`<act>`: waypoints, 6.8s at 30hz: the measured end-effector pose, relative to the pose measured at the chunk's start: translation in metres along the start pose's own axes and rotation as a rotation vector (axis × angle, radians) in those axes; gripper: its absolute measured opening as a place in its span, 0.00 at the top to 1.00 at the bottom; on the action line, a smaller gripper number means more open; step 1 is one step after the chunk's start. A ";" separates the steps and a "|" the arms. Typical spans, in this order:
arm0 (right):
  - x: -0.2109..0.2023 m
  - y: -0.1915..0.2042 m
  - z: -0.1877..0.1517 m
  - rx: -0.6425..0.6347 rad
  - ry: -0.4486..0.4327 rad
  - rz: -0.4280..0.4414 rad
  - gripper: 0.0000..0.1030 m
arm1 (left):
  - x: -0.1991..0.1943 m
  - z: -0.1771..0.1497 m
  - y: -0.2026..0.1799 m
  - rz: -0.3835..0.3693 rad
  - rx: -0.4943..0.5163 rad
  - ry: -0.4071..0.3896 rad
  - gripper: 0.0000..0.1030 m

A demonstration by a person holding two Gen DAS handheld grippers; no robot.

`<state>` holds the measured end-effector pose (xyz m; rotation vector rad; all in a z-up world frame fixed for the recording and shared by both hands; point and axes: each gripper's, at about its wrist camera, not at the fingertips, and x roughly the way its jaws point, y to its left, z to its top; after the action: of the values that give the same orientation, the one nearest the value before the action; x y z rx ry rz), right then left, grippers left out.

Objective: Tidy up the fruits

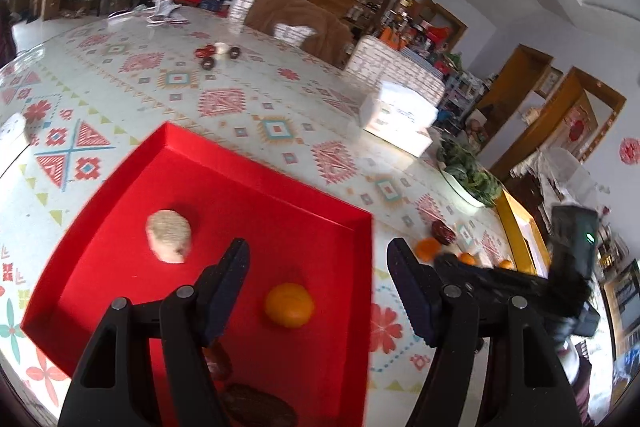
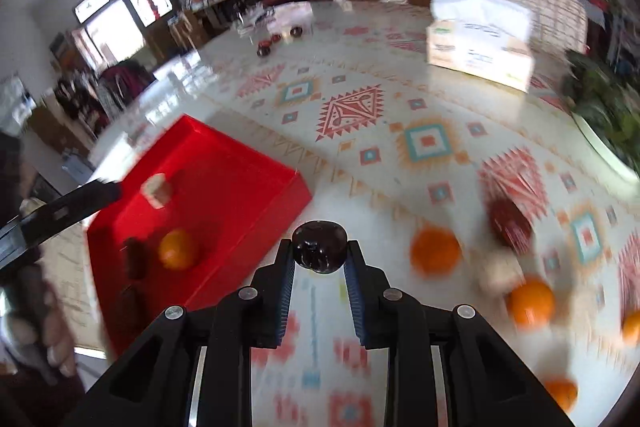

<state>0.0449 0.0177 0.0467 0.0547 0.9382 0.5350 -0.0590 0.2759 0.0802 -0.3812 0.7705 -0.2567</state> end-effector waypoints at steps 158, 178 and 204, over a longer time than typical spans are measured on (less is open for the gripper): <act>-0.089 -0.135 -0.103 0.423 -0.213 -0.261 0.62 | 0.098 -0.133 -0.203 -0.078 0.523 0.223 0.76; -0.113 -0.075 -0.079 0.322 -0.288 -0.233 0.62 | -0.018 -0.036 -0.028 0.078 0.125 -0.077 0.76; 0.074 0.111 0.021 0.009 0.038 0.010 0.62 | -0.017 -0.024 0.112 0.221 -0.090 -0.027 0.64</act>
<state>0.0509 0.1518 0.0339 0.0576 0.9782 0.5426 -0.0782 0.3768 0.0271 -0.3800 0.7926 -0.0098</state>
